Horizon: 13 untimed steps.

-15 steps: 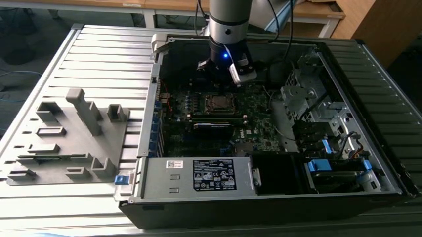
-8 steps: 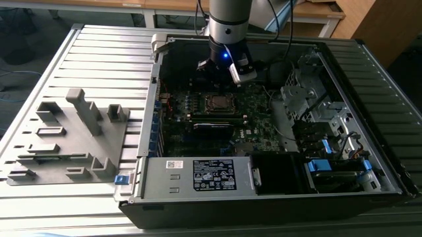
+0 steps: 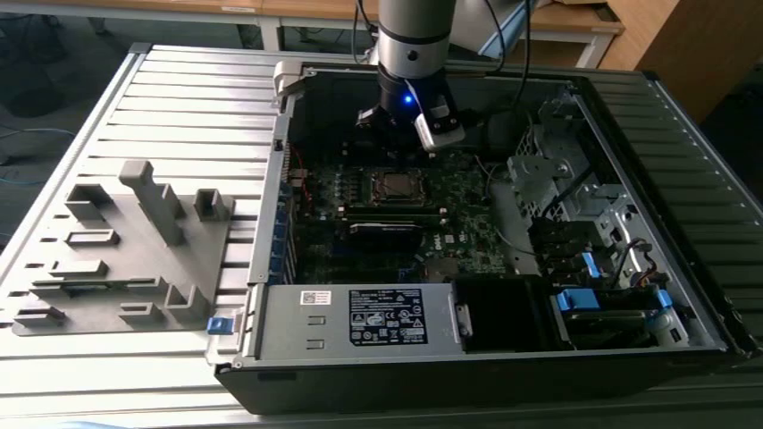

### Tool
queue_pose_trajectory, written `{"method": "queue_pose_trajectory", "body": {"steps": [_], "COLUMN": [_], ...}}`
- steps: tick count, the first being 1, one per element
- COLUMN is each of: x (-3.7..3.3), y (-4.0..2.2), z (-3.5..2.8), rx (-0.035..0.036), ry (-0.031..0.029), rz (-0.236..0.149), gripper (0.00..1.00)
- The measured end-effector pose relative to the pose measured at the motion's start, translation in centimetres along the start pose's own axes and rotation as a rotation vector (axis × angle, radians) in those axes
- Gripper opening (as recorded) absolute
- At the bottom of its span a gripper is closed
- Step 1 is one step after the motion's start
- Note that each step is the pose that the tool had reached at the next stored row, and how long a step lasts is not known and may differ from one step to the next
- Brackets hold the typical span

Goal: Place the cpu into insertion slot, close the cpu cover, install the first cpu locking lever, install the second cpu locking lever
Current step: 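Install the second cpu locking lever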

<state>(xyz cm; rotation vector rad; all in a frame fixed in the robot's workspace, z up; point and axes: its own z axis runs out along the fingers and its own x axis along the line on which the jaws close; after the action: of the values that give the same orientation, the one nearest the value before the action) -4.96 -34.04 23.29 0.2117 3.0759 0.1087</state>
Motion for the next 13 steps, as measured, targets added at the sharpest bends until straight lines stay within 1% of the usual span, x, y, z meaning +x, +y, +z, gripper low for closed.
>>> {"method": "queue_pose_trajectory", "body": {"steps": [6, 13], "x": [-0.02, -0.12], "y": [-0.11, -0.12], "z": [-0.02, -0.01], "rx": [0.0003, -0.0023], "ry": [0.0005, 0.0048], "rz": [-0.007, -0.06], "gripper": [0.11, 0.11]}}
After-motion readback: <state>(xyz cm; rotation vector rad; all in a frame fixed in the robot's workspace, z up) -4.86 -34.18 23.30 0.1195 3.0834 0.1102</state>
